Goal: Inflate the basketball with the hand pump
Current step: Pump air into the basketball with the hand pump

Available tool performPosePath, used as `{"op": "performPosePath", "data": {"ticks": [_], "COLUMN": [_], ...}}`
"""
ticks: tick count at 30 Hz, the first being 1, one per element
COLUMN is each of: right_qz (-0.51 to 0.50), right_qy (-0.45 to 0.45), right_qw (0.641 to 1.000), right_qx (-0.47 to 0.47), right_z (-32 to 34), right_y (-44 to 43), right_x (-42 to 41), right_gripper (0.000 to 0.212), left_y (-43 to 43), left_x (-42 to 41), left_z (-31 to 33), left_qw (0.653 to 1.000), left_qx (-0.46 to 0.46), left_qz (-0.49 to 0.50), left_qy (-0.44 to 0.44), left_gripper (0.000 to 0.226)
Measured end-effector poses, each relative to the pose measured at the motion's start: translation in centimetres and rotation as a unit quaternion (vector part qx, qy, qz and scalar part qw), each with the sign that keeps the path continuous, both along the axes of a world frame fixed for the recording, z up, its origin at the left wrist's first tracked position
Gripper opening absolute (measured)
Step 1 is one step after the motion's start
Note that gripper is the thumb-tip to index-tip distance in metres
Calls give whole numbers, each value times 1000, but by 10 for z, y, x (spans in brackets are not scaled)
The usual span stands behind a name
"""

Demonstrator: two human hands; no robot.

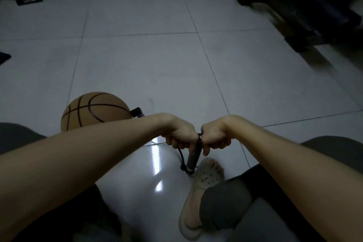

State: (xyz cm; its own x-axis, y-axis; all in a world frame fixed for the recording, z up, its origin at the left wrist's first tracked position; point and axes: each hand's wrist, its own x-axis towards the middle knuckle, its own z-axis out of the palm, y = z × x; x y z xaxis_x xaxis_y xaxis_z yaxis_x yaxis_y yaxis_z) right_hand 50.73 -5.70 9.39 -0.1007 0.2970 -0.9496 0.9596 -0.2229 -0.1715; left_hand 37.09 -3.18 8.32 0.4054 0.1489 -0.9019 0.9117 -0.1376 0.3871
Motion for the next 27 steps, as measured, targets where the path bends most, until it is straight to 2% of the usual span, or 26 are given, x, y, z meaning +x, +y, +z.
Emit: {"op": "performPosePath", "data": {"ticks": [2,5,11,13,16,19,24,27], "right_qz": [2,13,-6,-6,4,-4,-10,5], "right_qy": [-12,-26,4,9,0,4,7,3], "right_qw": [1000,1000,999,998,999,999,999,1000], "right_qx": [1,4,53,58,47,46,42,14], "right_z": [9,43,177,190,156,103,38,11], "right_y": [-1,6,44,47,39,31,27,19], "right_x": [-6,-10,1,2,0,-3,-5,-12], "right_gripper": [6,21,38,40,40,30,26,19], "left_y": [0,8,50,55,47,38,32,19], "left_x": [-2,-5,-11,-12,-11,-9,-10,-14], "left_z": [11,47,178,188,154,102,41,8], "left_qw": [1000,999,1000,999,1000,1000,1000,1000], "left_qx": [12,18,15,32,27,29,14,7], "left_qz": [-16,-25,1,0,-11,-5,9,26], "left_qy": [23,43,-11,-20,0,5,8,13], "left_gripper": [33,41,47,49,47,43,54,44]}}
